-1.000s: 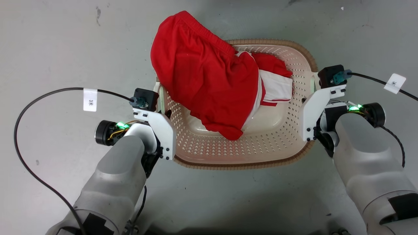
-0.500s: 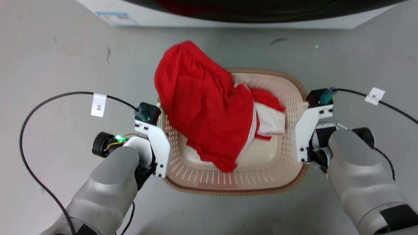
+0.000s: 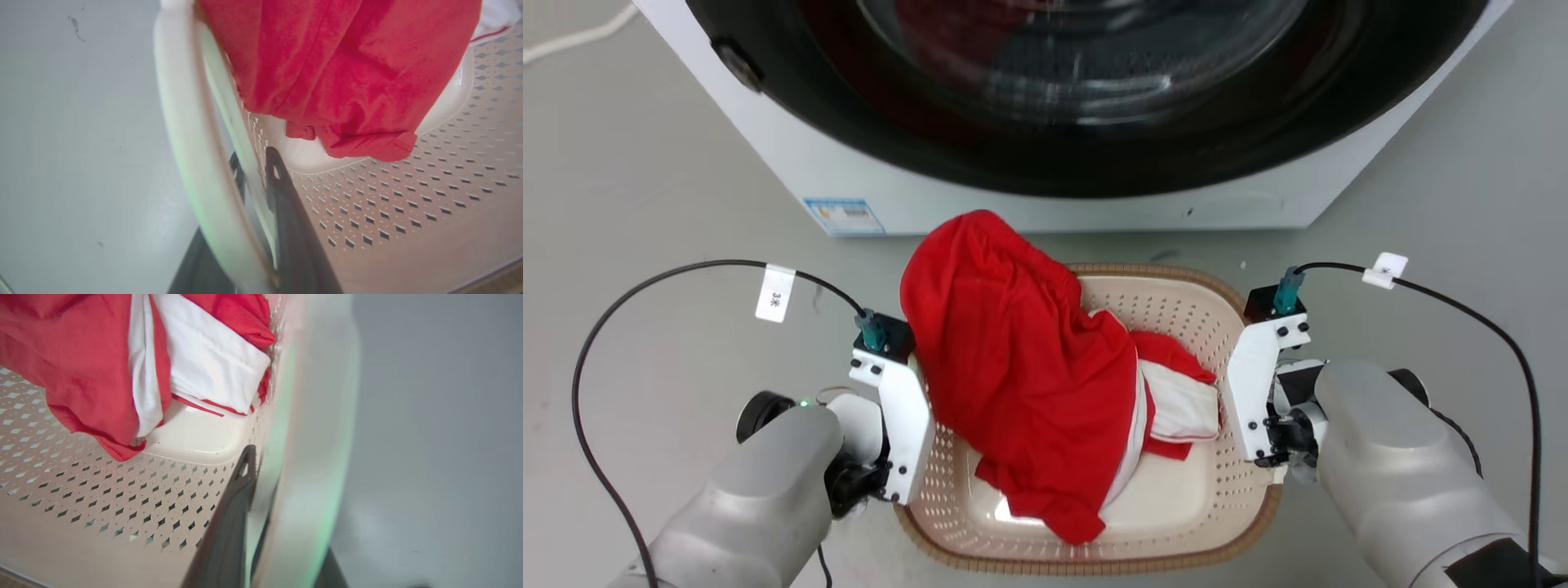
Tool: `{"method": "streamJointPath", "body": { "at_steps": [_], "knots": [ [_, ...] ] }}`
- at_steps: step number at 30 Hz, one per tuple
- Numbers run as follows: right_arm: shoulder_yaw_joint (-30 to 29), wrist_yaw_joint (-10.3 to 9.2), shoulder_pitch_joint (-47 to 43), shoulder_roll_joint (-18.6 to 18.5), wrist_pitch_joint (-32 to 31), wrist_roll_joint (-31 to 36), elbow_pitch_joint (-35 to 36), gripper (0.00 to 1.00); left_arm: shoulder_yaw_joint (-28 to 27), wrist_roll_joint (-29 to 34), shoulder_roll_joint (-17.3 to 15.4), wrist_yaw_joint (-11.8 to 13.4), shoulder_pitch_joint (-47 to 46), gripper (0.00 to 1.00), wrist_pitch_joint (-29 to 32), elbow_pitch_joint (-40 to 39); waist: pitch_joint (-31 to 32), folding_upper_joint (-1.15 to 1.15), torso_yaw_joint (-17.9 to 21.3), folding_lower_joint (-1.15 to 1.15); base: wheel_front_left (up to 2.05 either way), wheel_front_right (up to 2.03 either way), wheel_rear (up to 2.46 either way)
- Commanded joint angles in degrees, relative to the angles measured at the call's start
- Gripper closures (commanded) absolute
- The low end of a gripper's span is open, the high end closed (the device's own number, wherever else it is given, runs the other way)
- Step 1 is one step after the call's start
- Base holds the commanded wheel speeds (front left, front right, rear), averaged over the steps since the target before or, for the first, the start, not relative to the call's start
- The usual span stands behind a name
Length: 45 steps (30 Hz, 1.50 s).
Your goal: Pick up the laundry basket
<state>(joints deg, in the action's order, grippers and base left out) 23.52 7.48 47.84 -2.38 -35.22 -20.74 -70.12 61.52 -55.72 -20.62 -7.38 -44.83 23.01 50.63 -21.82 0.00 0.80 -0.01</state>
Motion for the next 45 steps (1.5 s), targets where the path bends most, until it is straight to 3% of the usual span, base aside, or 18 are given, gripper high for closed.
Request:
{"method": "streamJointPath", "body": {
  "at_steps": [1,12,20,29,45],
  "knots": [
    [1.3,0.02,-0.8,-0.9,-0.7,0.2,0.2,1.00,1.7,-0.7,-1.8,-0.2,1.5,1.00,1.6,-0.4,5.1,0.00,0.7,0.01,0.00,0.00,0.00],
    [5.0,0.08,-4.1,-0.9,-7.6,-5.4,0.8,1.00,7.3,-11.1,-5.3,-0.2,3.0,1.00,8.2,-6.1,15.6,0.00,0.4,0.01,0.00,0.00,0.00],
    [7.9,0.09,-5.4,-0.8,-10.3,-8.1,2.2,1.00,9.7,-15.2,-6.4,-0.3,4.2,1.00,12.0,-7.6,20.8,0.00,0.4,0.01,0.00,0.00,0.00],
    [10.3,0.10,-5.8,-0.7,-12.0,-10.8,3.4,1.00,10.8,-19.2,-6.9,-0.4,5.3,1.00,16.7,-8.6,22.8,0.00,0.4,0.01,0.00,0.00,0.00],
    [12.2,0.14,-4.1,-0.6,-11.4,-13.1,1.8,1.00,11.3,-21.3,-6.5,-0.4,3.8,1.00,18.5,-7.6,23.0,0.00,0.1,0.01,0.00,0.00,0.00]
  ]
}}
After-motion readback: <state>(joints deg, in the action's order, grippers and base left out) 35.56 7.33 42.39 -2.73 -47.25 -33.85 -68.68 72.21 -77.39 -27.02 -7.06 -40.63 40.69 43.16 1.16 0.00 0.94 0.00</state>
